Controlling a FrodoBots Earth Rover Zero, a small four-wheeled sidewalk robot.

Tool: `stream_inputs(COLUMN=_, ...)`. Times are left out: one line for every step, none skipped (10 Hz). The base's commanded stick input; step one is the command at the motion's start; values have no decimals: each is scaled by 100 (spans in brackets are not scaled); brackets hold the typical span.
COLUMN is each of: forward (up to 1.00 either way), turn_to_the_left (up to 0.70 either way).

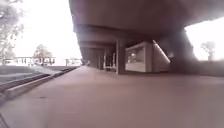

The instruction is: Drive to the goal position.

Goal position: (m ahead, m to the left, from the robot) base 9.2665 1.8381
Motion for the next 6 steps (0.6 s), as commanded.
stream_inputs(forward=85, turn_to_the_left=0)
stream_inputs(forward=85, turn_to_the_left=0)
stream_inputs(forward=85, turn_to_the_left=0)
stream_inputs(forward=85, turn_to_the_left=0)
stream_inputs(forward=85, turn_to_the_left=0)
stream_inputs(forward=85, turn_to_the_left=0)
